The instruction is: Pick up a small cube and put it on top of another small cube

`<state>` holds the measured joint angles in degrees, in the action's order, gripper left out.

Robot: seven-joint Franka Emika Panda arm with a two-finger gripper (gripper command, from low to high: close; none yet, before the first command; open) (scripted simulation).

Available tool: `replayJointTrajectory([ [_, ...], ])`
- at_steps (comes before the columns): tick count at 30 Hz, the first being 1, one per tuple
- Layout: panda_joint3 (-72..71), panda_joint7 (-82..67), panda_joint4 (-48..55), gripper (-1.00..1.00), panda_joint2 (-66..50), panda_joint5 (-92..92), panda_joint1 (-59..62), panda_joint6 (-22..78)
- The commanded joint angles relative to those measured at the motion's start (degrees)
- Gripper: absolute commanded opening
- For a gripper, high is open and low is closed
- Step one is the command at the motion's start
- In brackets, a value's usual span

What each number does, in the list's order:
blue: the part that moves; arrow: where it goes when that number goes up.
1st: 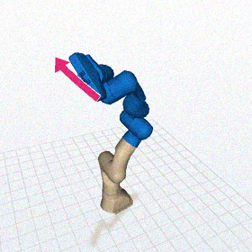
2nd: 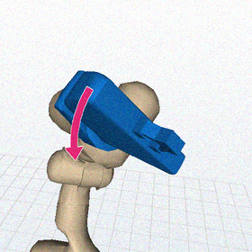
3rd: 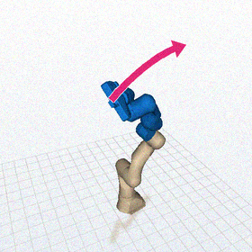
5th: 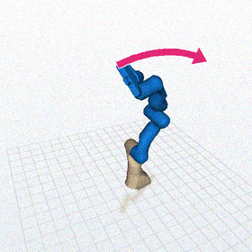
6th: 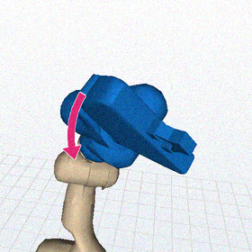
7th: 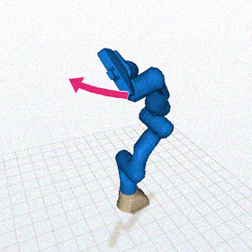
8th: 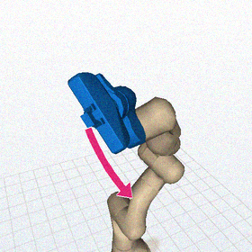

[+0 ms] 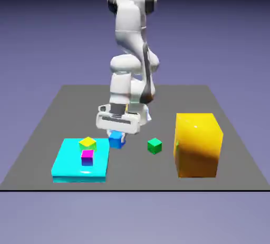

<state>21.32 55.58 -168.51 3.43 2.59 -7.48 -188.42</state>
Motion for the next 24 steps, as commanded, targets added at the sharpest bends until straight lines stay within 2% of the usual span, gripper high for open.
replayJointTrajectory([
  [1, -0.4, -0.2, 0.2, -1.0, 1.1, -1.6, 1.8, 1.1],
  [13, -4.7, -2.2, 1.8, -1.0, 12.9, -19.3, 23.8, 12.5],
  [22, -8.2, 8.1, 6.5, -1.0, -5.5, -30.4, 29.6, -1.6],
  [23, -8.2, 8.1, 6.5, 1.0, -5.5, -30.4, 29.6, -1.6],
  [24, -8.2, 8.1, 6.5, 1.0, -5.5, -30.4, 29.6, -1.6],
])
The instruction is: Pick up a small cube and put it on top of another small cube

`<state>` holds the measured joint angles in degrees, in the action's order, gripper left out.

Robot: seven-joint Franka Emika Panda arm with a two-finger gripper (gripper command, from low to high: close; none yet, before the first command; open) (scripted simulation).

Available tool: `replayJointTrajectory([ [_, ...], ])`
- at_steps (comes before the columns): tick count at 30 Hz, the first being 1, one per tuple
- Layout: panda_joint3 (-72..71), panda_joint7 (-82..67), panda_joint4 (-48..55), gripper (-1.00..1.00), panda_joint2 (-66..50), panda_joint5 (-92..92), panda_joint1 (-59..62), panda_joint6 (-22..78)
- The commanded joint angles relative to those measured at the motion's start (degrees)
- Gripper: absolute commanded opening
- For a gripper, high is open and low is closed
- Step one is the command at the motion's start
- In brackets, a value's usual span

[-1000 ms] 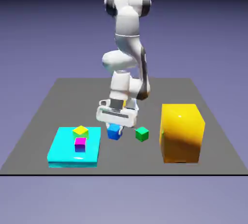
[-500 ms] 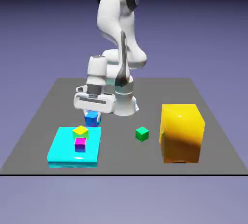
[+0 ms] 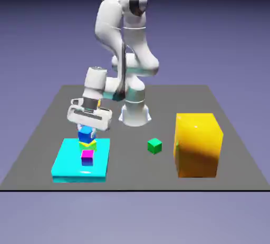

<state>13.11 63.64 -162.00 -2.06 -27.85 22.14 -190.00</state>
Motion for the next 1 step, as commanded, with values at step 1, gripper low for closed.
replayJointTrajectory([
  [1, 0.4, -1.2, -0.5, 1.0, 2.1, 1.3, -0.6, 1.6],
])
